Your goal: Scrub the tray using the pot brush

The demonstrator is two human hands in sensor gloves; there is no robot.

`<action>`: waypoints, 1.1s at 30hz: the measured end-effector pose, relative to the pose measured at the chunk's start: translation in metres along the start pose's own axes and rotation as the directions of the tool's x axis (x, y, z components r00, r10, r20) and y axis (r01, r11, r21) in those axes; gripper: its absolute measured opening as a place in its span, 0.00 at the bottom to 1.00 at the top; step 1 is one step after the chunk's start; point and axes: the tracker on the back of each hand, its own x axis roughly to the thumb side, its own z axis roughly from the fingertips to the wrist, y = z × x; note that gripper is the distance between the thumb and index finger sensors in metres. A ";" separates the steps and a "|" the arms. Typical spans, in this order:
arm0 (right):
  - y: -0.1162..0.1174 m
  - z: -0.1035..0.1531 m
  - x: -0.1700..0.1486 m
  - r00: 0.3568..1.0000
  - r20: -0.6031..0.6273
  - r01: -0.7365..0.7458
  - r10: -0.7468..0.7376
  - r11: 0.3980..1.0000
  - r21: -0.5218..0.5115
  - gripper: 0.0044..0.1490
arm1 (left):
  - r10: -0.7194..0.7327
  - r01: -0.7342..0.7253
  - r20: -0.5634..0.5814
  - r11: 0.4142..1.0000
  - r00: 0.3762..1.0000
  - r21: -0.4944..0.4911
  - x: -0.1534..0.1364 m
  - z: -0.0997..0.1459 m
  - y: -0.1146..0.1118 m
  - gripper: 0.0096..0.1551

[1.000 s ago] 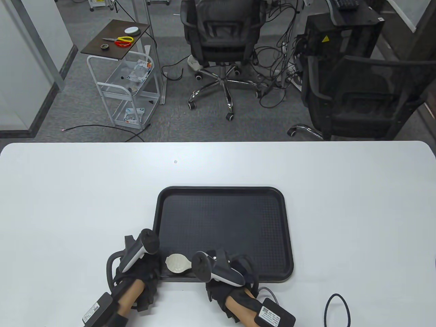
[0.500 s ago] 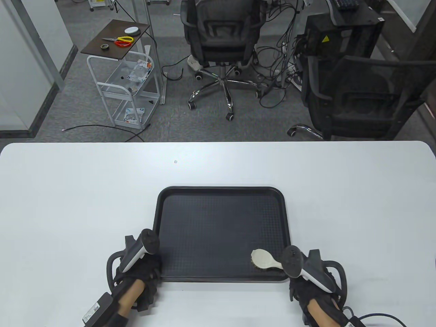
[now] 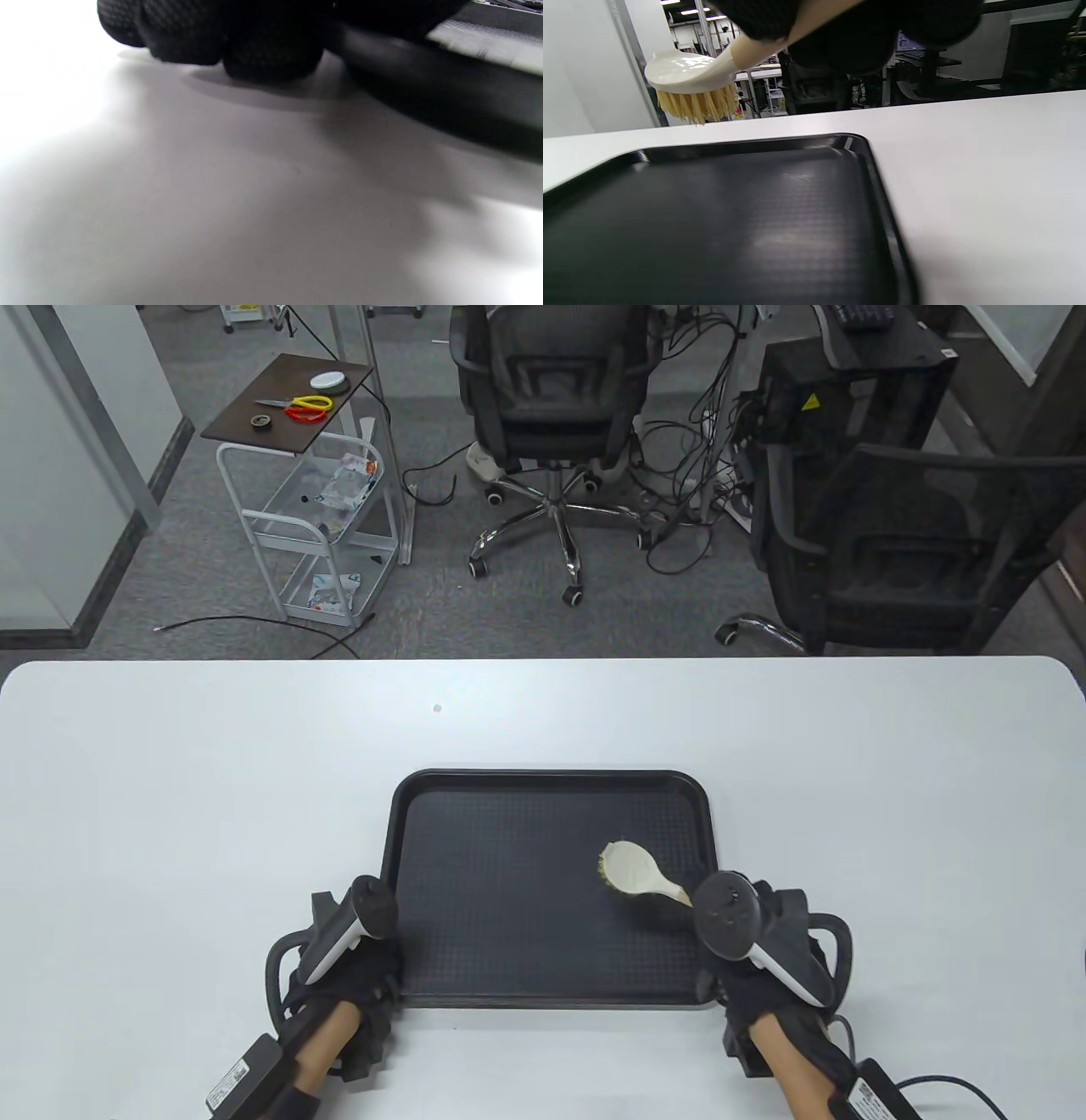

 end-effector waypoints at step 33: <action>0.088 -0.125 0.043 0.976 -0.185 -0.091 0.115 0.987 0.131 0.33 | 0.007 -0.006 0.003 1.000 1.000 -0.002 0.000 0.000 -0.001 0.47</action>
